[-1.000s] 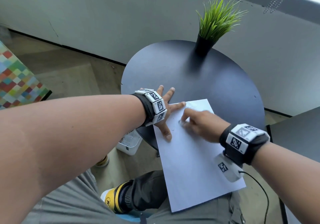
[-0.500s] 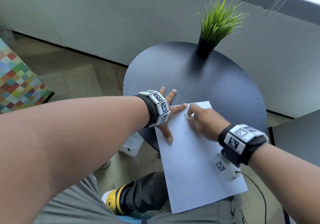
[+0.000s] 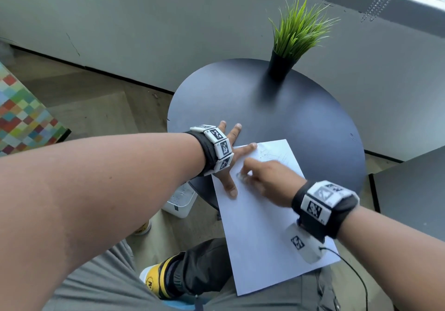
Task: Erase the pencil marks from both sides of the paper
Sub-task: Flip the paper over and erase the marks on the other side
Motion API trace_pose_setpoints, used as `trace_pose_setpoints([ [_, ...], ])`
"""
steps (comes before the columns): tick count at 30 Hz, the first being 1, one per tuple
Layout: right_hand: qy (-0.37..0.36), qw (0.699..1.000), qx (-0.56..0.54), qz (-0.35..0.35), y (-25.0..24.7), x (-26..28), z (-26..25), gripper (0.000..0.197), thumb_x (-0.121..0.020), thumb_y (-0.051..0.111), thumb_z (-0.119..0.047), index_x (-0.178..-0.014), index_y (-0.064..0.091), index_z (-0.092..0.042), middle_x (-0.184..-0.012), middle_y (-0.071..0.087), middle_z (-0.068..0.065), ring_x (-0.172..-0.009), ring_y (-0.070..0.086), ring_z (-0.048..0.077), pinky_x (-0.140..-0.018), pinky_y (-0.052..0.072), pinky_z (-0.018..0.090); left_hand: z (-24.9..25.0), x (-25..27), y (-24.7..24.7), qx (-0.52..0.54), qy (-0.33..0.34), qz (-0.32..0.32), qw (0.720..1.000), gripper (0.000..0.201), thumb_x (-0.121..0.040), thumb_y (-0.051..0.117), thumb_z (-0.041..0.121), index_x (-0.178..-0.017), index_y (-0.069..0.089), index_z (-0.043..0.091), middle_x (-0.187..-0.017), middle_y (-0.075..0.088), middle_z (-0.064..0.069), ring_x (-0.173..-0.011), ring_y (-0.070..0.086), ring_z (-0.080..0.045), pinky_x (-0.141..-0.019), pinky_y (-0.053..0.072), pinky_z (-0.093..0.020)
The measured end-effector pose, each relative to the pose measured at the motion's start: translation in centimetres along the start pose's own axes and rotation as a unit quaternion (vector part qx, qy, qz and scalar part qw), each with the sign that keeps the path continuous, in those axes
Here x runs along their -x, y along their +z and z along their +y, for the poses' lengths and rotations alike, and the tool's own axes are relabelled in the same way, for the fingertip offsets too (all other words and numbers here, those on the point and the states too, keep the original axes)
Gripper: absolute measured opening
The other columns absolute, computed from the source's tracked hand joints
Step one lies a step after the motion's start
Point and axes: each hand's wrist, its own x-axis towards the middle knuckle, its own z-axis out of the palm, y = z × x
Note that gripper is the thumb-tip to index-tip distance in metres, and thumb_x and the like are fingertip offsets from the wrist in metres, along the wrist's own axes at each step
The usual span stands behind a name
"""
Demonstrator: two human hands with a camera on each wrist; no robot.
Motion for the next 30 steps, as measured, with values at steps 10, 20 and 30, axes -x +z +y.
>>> trace_pose_setpoints([
  [10, -0.025, 0.997, 0.0, -0.07, 0.4, 1.6, -0.6, 0.015, -0.101, 0.045, -0.032, -0.109, 0.049, -0.02, -0.097, 0.067, 0.005, -0.087, 0.058, 0.028, -0.077, 0.049, 0.04, 0.2, 0.1, 0.0, -0.003, -0.008, -0.005, 1.0, 0.148, -0.029, 0.061, 0.098, -0.139, -0.029, 0.058, -0.157, -0.037, -0.004, -0.143, -0.023, -0.049, -0.107, 0.01, -0.076],
  [20, -0.031, 0.996, 0.004, -0.083, 0.2, 1.9, 0.9, 0.01, -0.099, 0.049, -0.032, -0.108, 0.051, -0.029, -0.096, 0.067, 0.002, -0.089, 0.059, 0.025, -0.077, 0.05, 0.038, 0.1, -0.3, 0.1, -0.007, -0.007, -0.004, 1.0, 0.15, -0.019, 0.055, 0.1, -0.135, -0.032, 0.059, -0.157, -0.036, -0.005, -0.143, -0.023, -0.051, -0.109, 0.012, -0.076],
  [30, 0.003, 0.999, -0.009, -0.043, 0.3, 1.6, 0.7, 0.01, -0.1, 0.046, -0.037, -0.103, 0.047, -0.027, -0.088, 0.064, 0.0, -0.083, 0.056, 0.025, -0.073, 0.048, 0.037, 0.1, 0.2, -0.2, -0.001, -0.007, -0.008, 1.0, 0.147, -0.03, 0.064, 0.096, -0.138, -0.028, 0.059, -0.157, -0.036, -0.004, -0.143, -0.023, -0.05, -0.109, 0.011, -0.076],
])
